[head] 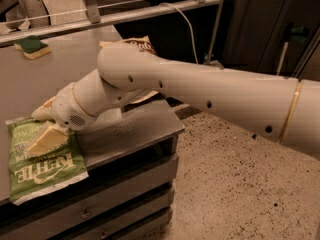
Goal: Pick green jalapeno chip bag
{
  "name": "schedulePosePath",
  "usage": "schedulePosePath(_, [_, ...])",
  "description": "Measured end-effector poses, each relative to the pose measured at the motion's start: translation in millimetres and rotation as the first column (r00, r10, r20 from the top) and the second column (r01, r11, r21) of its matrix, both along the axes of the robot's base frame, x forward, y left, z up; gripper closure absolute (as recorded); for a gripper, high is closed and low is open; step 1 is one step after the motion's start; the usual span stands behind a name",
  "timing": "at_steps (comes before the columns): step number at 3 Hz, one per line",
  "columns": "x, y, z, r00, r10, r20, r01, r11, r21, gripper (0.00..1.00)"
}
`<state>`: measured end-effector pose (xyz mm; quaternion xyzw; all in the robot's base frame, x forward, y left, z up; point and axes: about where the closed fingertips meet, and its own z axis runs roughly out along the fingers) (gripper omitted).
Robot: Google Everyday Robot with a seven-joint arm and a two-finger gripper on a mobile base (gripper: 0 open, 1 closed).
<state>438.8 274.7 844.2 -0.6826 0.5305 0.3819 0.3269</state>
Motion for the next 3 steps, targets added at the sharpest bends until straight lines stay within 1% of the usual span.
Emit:
schedulePosePath(2, [0.3, -1.4, -1.9, 0.9999, -0.012, 0.001, 0.012, 1.000, 0.001, 0.85])
schedulePosePath(3, [1.1, -1.3, 0.5, 0.9999, -0.015, 0.006, 0.015, 1.000, 0.004, 1.00])
